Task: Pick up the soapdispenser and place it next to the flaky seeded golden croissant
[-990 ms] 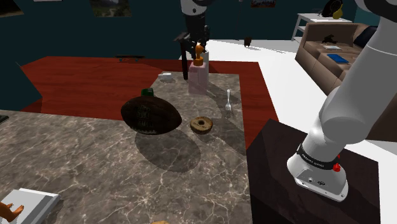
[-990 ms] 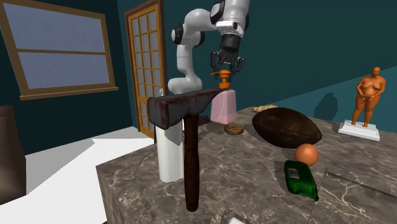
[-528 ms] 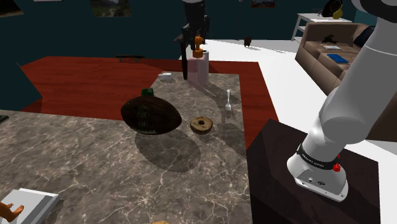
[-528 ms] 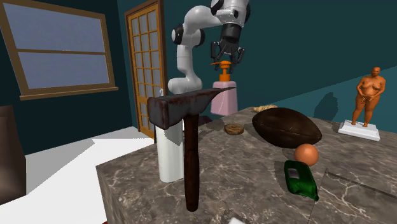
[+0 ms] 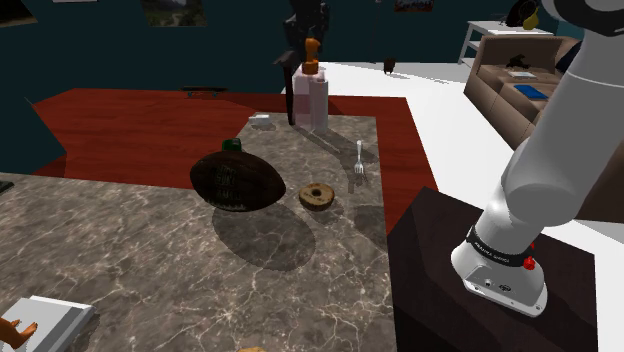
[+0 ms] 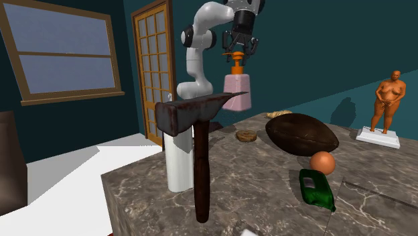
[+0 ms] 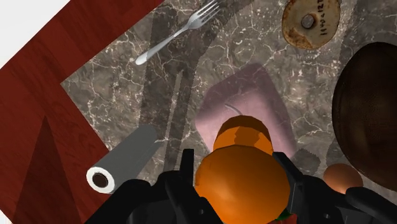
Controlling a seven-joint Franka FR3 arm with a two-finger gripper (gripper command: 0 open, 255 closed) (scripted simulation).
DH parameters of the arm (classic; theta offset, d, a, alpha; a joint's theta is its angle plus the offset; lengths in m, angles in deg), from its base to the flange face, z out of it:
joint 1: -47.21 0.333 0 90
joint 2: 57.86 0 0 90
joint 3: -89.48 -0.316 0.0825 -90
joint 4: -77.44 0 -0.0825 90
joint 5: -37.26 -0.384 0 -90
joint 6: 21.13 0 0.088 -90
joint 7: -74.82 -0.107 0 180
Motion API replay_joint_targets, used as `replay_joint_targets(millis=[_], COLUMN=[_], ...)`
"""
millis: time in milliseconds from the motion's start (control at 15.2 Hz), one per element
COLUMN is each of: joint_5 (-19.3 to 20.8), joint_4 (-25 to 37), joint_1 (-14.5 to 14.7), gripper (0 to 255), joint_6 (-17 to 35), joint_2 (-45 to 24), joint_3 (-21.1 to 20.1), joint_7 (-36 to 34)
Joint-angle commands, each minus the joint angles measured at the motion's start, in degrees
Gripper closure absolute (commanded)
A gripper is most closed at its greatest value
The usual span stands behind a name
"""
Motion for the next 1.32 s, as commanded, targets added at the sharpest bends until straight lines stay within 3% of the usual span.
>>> replay_joint_targets(millis=[0, 660, 1122, 1188, 1254], joint_5=[0.1, 1.3, 3.3, 3.4, 2.9], joint_4=[2.2, 16.6, 31.2, 32.1, 28.1], joint_1=[0.1, 0.8, 2.1, 2.2, 2.5], gripper=[255, 255, 255, 255, 255], joint_6=[-1.7, -11.3, -19.9, -20.4, -19.1], joint_2=[-0.5, -5.4, -11.4, -11.9, -9.3], joint_3=[-0.1, -0.6, -1.0, -1.0, -1.4], joint_7=[0.2, 1.4, 2.5, 2.6, 1.3])
